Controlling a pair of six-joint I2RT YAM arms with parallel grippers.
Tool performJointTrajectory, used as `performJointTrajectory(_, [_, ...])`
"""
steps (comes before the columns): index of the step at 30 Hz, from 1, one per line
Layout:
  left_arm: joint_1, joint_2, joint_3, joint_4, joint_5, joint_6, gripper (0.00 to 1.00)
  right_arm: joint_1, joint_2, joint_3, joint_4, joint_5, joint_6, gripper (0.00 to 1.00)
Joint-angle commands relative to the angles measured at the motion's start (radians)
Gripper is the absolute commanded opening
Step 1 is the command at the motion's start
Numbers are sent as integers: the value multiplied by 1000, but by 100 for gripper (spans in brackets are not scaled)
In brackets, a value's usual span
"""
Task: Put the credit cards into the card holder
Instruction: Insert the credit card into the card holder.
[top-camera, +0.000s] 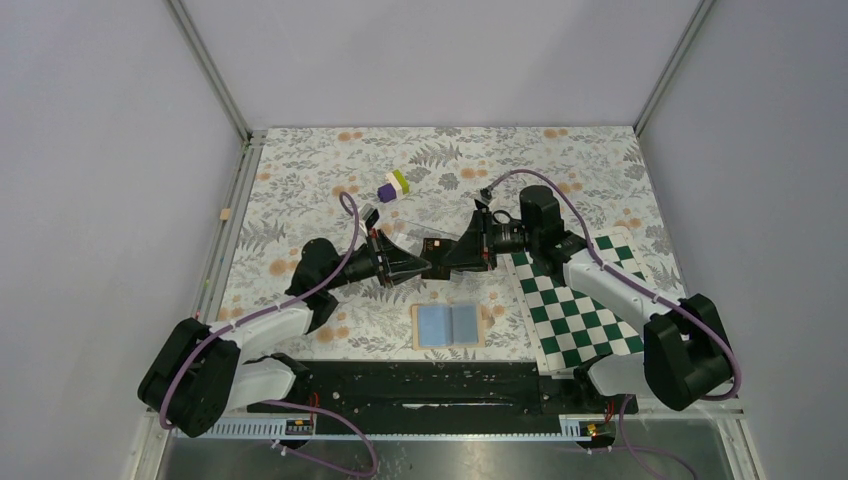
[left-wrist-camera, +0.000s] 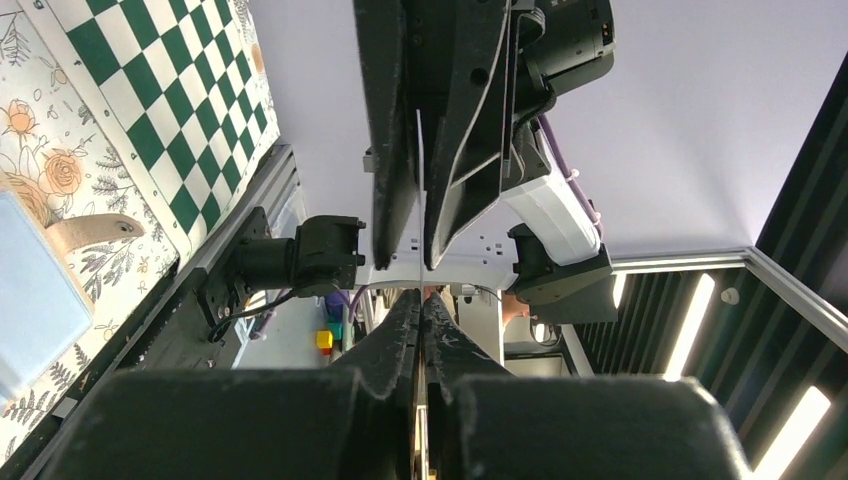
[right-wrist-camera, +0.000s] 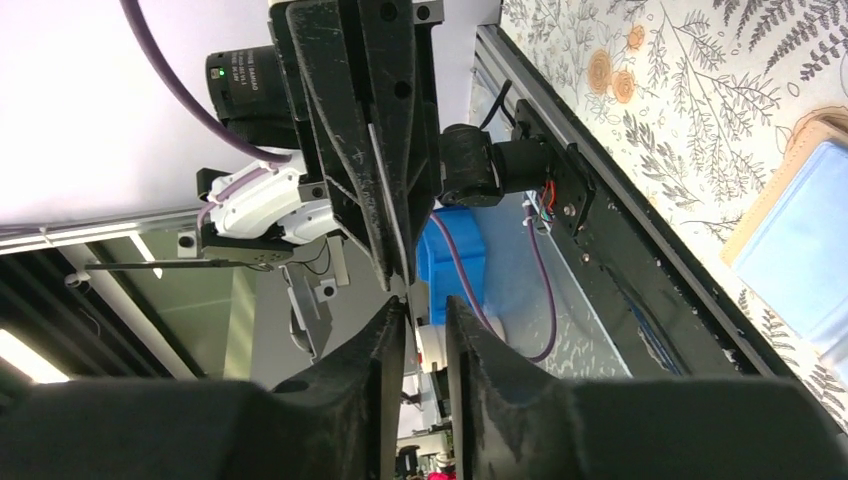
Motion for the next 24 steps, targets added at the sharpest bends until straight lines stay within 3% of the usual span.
performJointTrajectory(1, [-2,0,-13,77,24,1,0,10,3,-3,97,20,42,26])
performJointTrajectory(10, [-3,7,-29,86,28,-5,0,10,14,-16,123,28,49,26])
performJointTrajectory(13, [-3,7,-34,89,29,-5,0,9,23,-26,137,27,50,5])
performJointTrajectory(15, [-3,8,-39,91,35,-5,6,9,25,-34,140,24,46,0])
performJointTrajectory(18, [-3,2,-52,73,43,11,30,9,16,-53,107,40,-3,0])
performJointTrajectory(21, [-3,-34,-68,-52,26,80,40,9,-18,-76,-35,107,-134,0])
performJointTrajectory(24, [-3,-110,-27,-414,-31,285,42,9,-62,-129,-157,190,-251,0])
